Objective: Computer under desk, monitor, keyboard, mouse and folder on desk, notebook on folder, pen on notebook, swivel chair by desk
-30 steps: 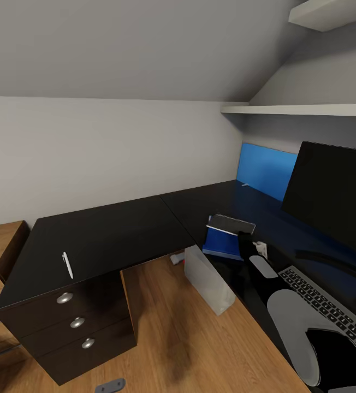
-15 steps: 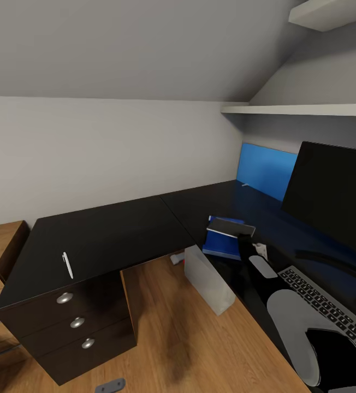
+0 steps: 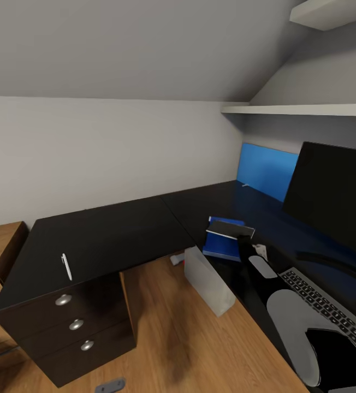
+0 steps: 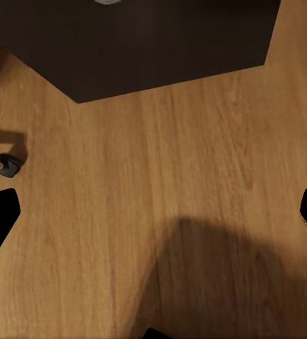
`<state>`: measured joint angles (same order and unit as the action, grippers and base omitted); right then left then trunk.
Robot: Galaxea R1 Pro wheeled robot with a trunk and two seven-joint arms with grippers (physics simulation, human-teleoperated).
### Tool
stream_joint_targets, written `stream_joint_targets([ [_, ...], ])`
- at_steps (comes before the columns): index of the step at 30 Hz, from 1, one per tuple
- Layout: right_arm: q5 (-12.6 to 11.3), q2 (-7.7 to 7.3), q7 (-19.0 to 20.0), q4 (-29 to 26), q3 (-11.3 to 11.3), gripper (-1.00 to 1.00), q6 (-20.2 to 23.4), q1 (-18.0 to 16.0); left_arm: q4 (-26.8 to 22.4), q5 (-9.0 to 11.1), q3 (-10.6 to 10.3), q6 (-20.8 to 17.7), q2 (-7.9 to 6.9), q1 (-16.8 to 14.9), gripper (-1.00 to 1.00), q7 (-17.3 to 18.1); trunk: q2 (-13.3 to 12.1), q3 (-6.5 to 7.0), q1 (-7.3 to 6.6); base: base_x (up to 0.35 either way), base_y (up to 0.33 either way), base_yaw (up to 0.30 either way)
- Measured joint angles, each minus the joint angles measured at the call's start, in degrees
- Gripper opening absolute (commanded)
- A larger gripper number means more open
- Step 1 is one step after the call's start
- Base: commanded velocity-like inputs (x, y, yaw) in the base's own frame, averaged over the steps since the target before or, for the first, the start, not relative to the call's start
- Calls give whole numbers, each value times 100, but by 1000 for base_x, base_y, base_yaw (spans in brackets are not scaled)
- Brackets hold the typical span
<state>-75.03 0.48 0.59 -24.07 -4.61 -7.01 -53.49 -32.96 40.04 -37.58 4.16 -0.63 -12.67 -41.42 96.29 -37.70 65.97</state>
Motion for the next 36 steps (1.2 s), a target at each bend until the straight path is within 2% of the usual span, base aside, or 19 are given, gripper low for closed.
stream_joint_targets([
  [25, 4, 0, -91, 5, 2, -100, 1, -1, 1, 3, 0, 4, -1, 0, 100, 0, 0, 0, 1, 24, 0, 0],
  [36, 5, 0, -91, 4, 2, -100, 1, -1, 1, 5, -9, -2, 8, 0, 100, 1, 0, 0, 1, 95, 21, 0],
])
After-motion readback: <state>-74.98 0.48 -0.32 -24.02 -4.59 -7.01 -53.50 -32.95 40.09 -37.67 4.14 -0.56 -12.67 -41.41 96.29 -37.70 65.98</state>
